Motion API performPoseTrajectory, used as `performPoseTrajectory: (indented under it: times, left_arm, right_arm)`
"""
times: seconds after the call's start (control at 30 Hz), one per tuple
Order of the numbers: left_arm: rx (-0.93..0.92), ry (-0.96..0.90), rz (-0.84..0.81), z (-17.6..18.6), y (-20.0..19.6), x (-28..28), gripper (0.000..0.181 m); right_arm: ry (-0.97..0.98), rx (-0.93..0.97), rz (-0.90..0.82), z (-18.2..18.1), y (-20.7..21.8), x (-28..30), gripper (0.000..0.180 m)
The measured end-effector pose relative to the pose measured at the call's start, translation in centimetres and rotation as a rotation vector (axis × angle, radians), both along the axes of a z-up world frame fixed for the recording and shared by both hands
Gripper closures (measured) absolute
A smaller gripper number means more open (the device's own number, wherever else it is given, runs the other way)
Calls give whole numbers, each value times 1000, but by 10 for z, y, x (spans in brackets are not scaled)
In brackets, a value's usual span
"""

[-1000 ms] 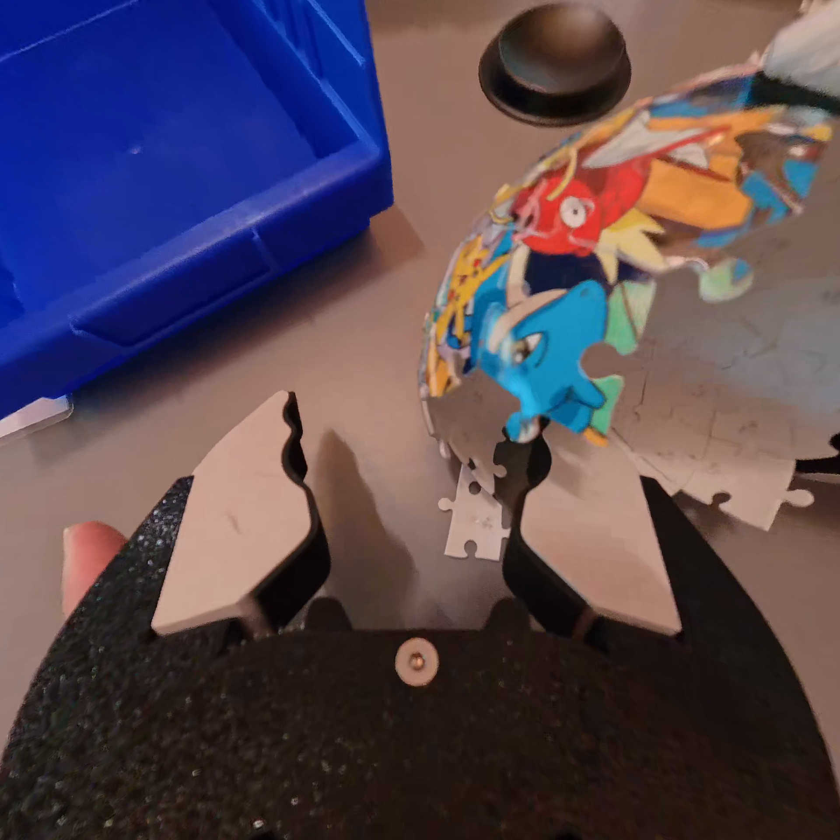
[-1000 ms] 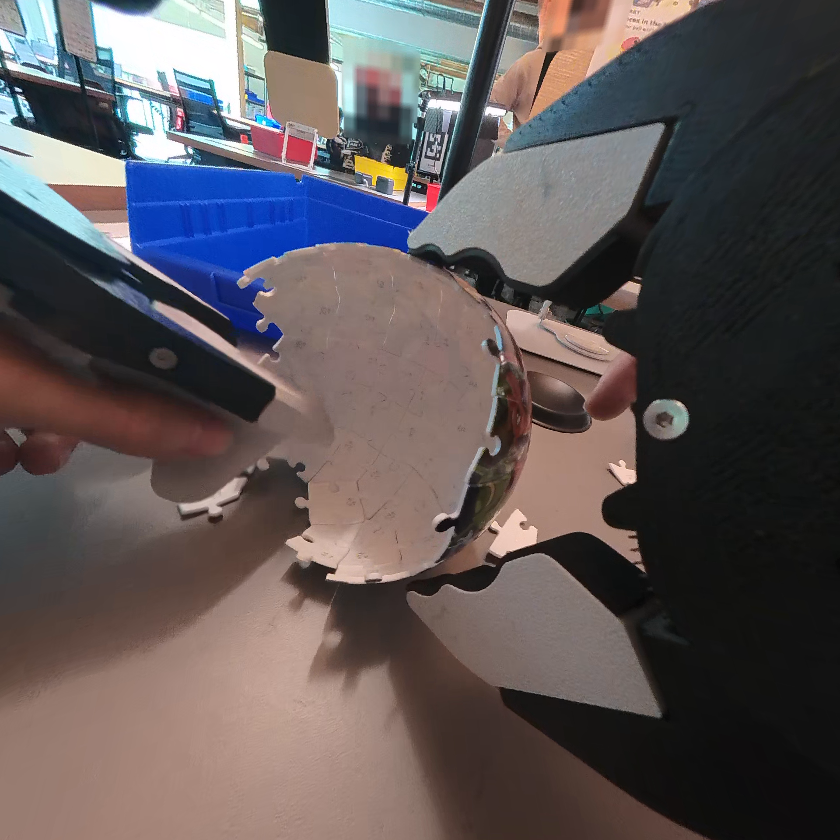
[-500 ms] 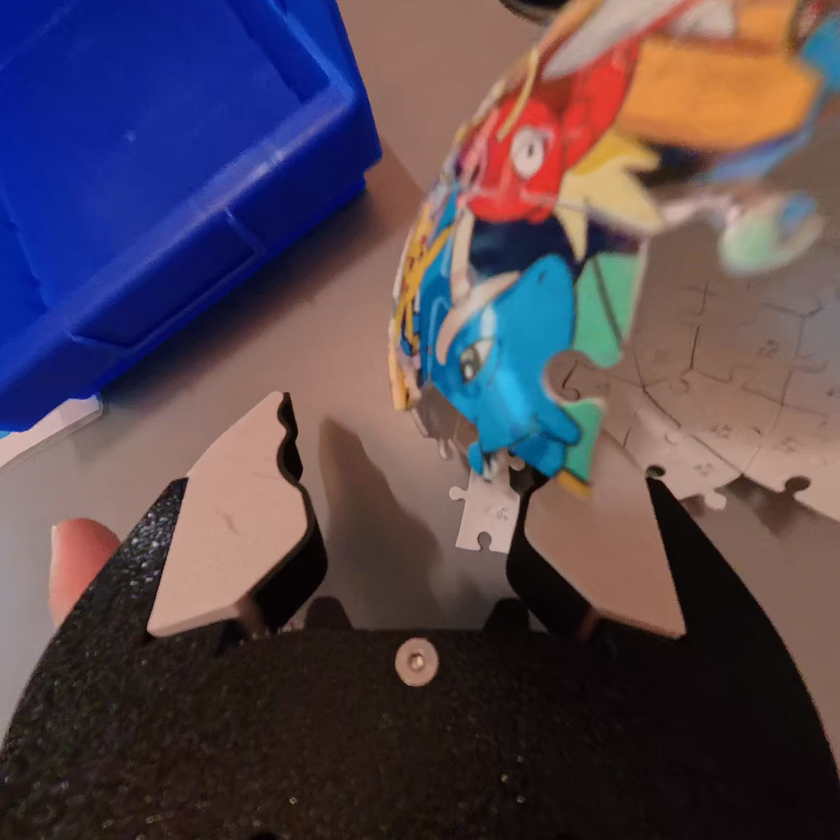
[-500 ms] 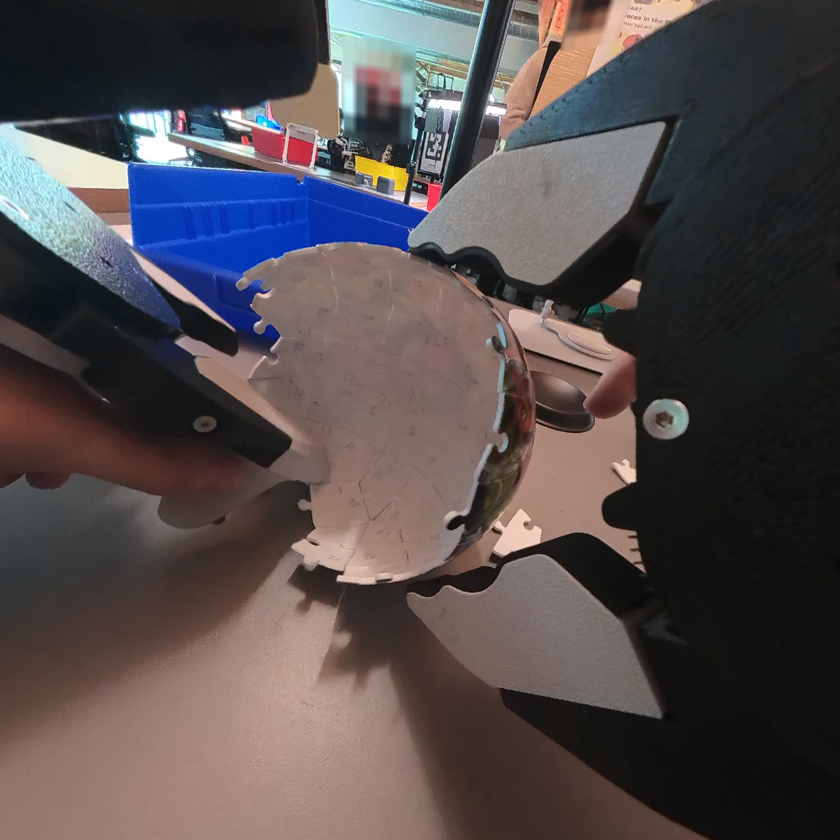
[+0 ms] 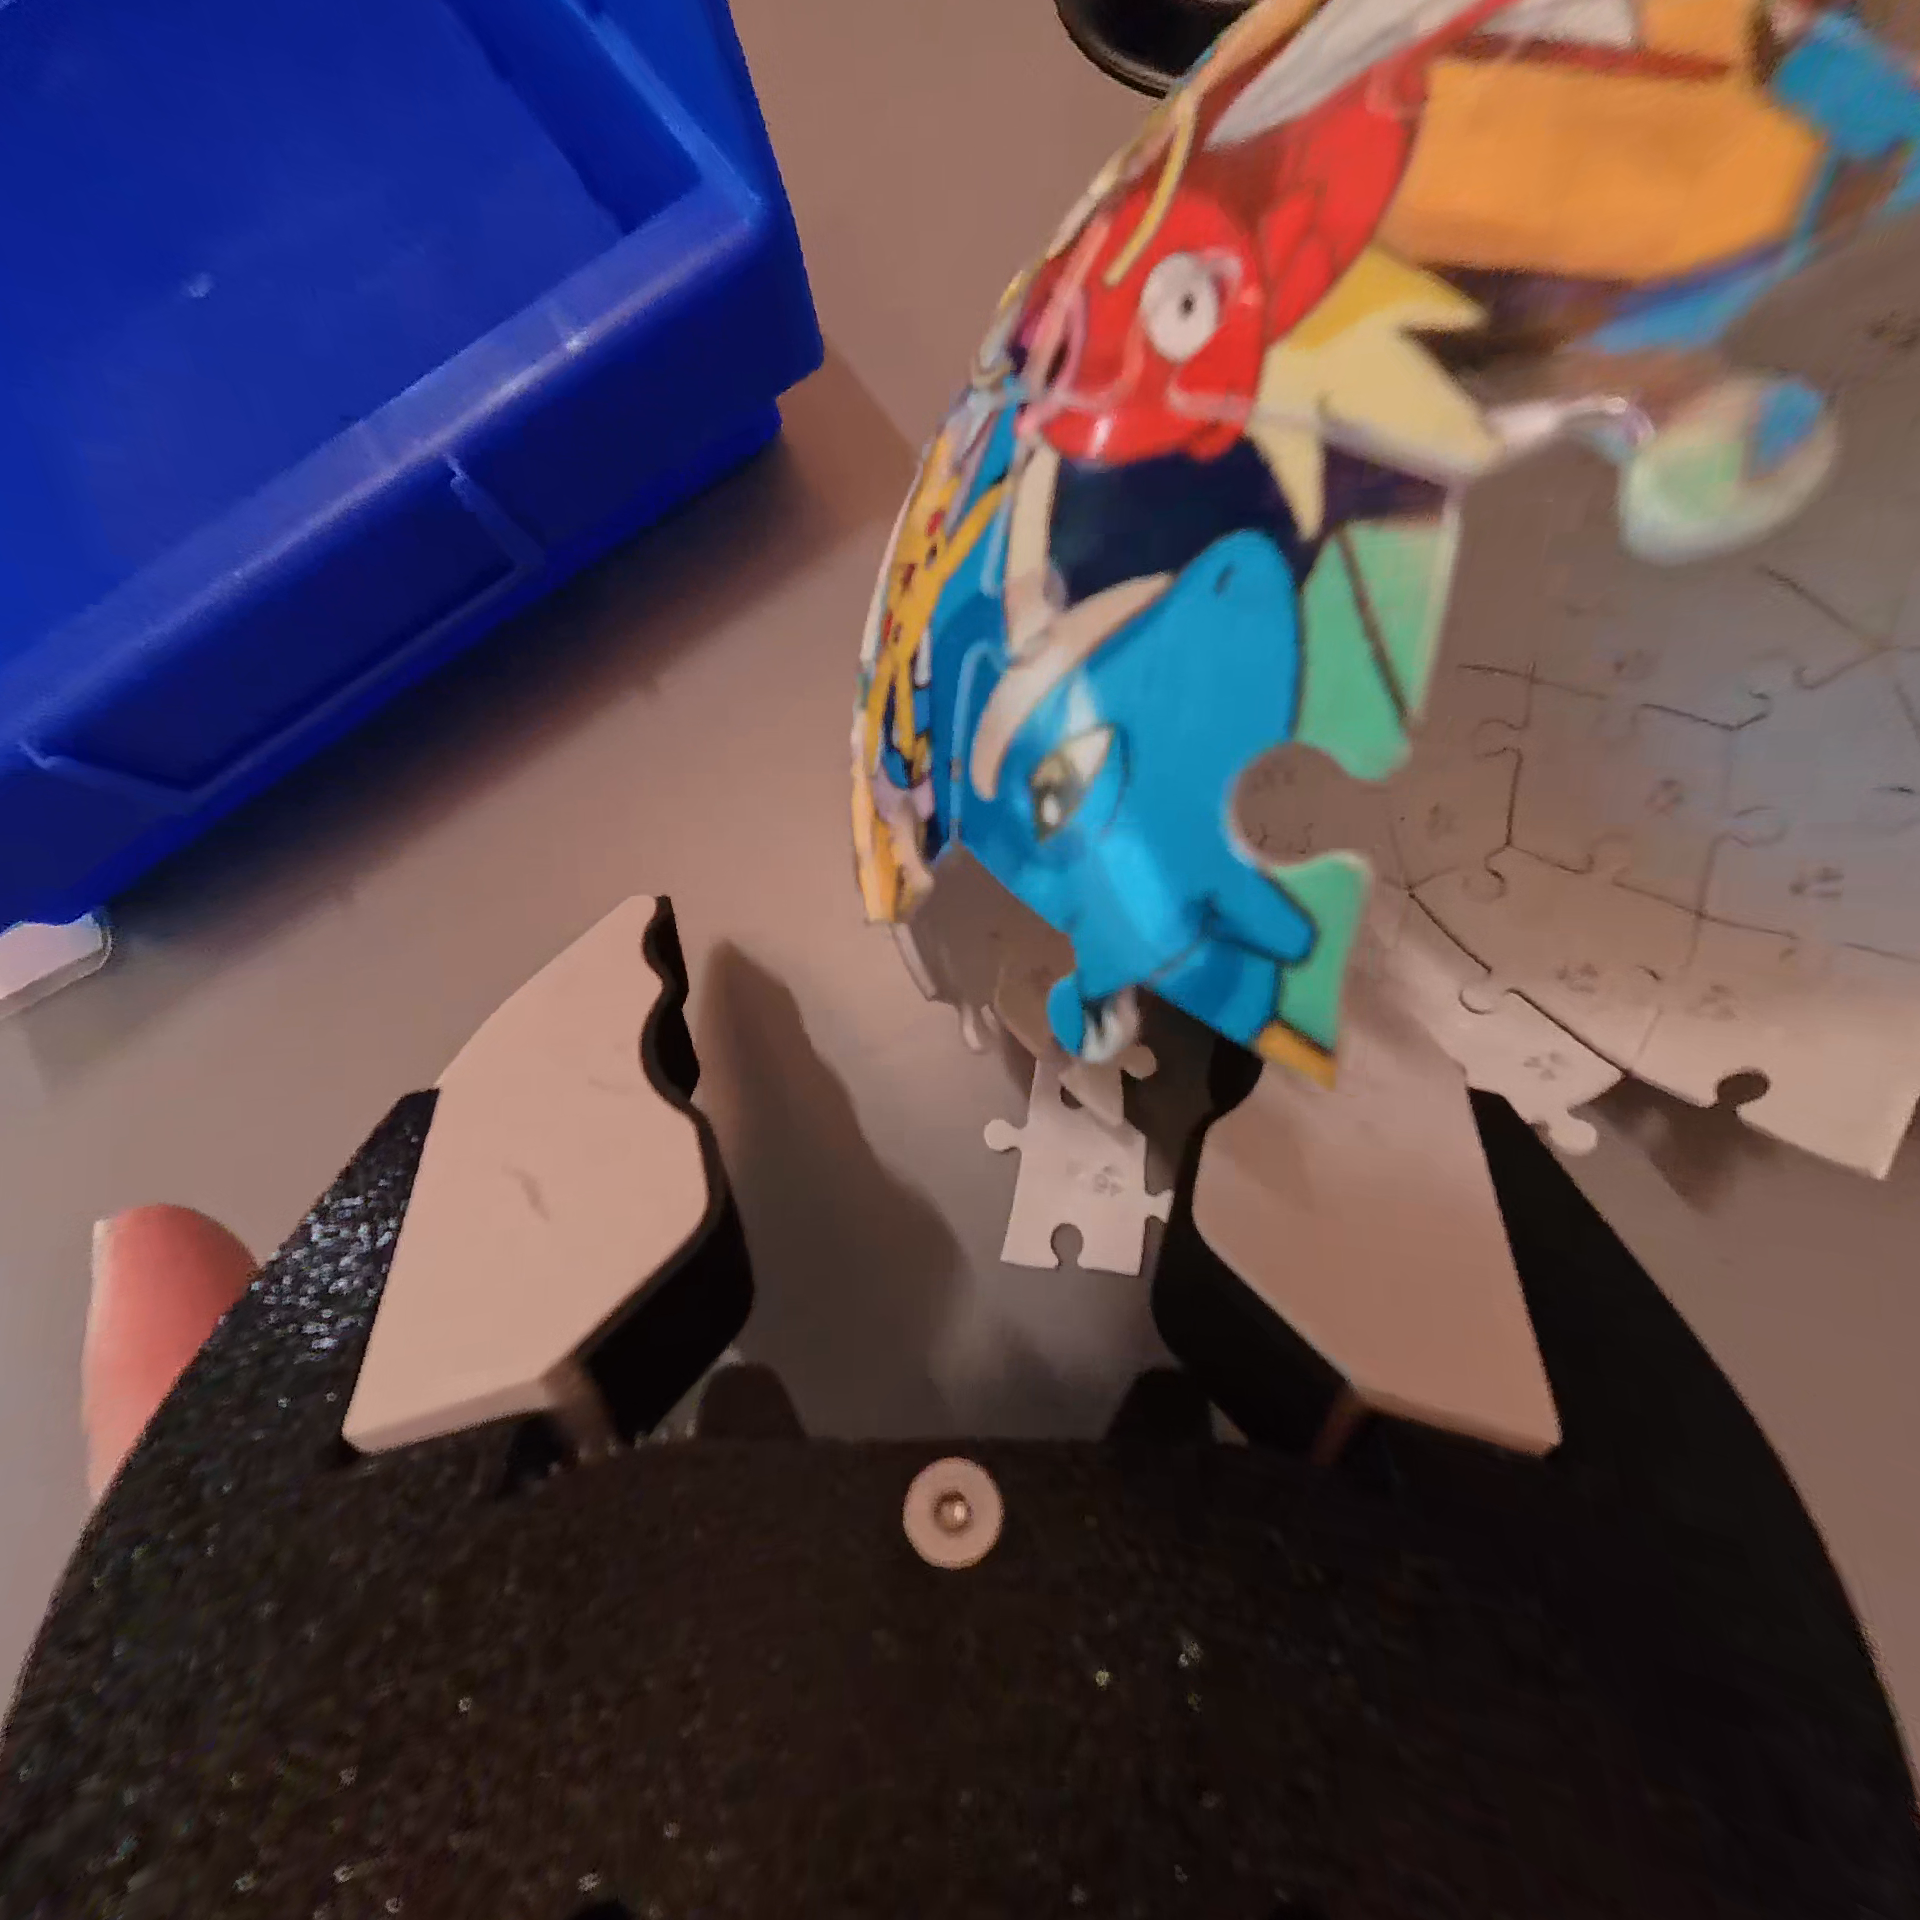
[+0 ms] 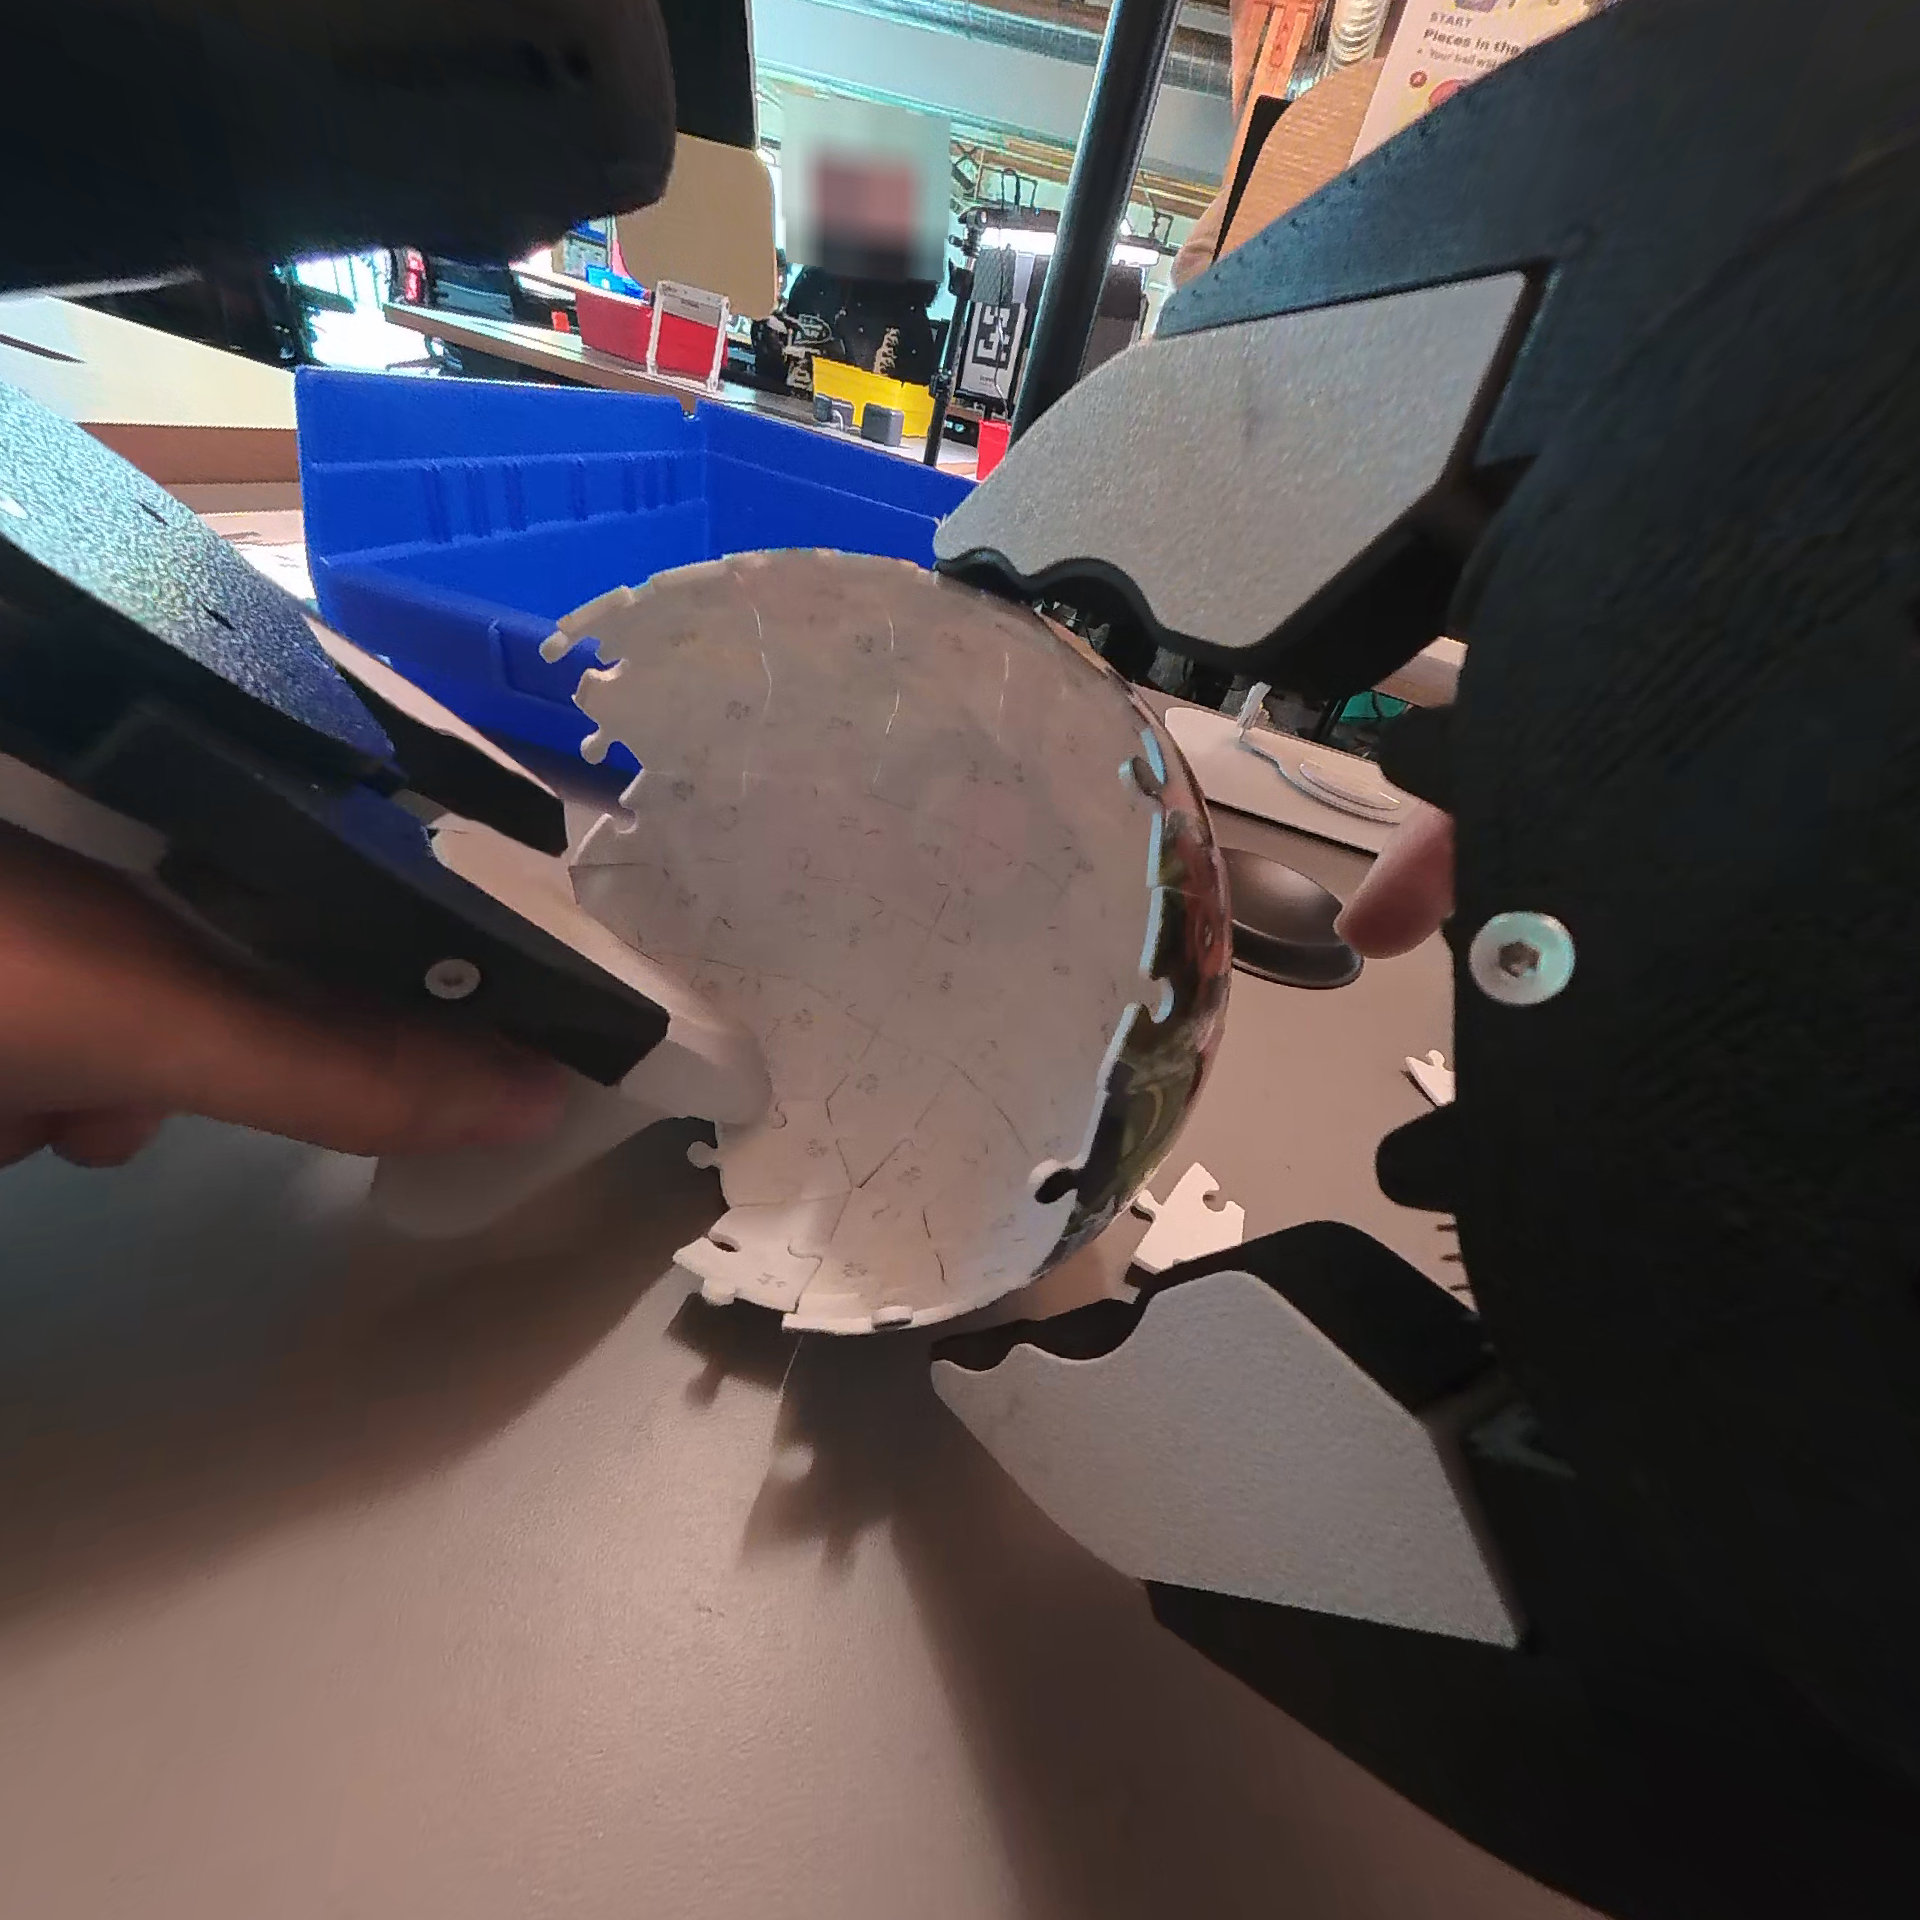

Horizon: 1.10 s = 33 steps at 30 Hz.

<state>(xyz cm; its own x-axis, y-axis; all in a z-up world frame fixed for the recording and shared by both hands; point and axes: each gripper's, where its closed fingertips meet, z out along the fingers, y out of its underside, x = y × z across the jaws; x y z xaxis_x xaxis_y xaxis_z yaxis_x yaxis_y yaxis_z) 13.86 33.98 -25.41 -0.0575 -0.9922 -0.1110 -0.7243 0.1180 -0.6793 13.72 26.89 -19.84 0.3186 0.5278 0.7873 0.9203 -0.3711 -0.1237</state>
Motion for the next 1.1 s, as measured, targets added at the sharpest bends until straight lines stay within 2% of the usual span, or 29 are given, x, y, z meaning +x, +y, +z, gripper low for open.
performPoseTrajectory:
  times: [0.1, 0.23, 0.53, 0.6, 0.8, 0.9, 1.1]
  left_arm:
    - [-1, 1, -8, 0, -1, 0, 85]
    - [-69, 12, -71, -5, -13, 1, 104]
    - [-9, 2, -57, -3, -4, 3, 86]
    - [2, 14, -37, -3, -2, 3, 84]
    - [-27, 3, -8, -4, -3, 1, 85]
    - [-40, -8, -5, -4, -5, 1, 89]
    - [-34, -33, -2, -3, -9, 2, 92]
  right_arm:
    - [3, 3, 4, 0, 1, -1, 50]
    - [56, 10, 21, -2, 2, -5, 45]
    - [217, 28, 97, -6, 2, -5, 35]
    - [213, 44, 121, -4, 4, -7, 38]
    - [152, 110, 187, 1, 11, -19, 48]
    - [145, 115, 199, -5, 13, -23, 41]
    - [116, 173, 198, -5, 15, -19, 43]
